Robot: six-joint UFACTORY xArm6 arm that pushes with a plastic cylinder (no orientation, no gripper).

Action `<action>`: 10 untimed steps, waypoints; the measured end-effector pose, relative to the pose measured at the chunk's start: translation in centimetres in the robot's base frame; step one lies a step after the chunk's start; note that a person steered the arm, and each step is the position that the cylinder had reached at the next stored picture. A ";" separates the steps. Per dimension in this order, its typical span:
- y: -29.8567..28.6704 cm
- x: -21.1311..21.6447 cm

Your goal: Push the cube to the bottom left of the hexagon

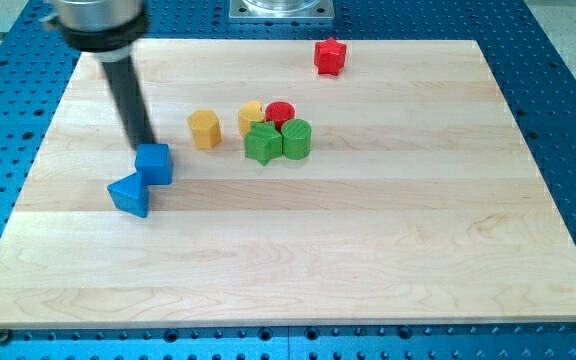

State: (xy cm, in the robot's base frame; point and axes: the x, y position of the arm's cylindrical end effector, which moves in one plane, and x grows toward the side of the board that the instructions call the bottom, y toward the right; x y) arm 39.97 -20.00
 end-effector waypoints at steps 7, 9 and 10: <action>-6.4 3.7; 3.7 5.7; 7.2 3.0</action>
State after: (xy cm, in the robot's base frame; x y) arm 42.94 -12.83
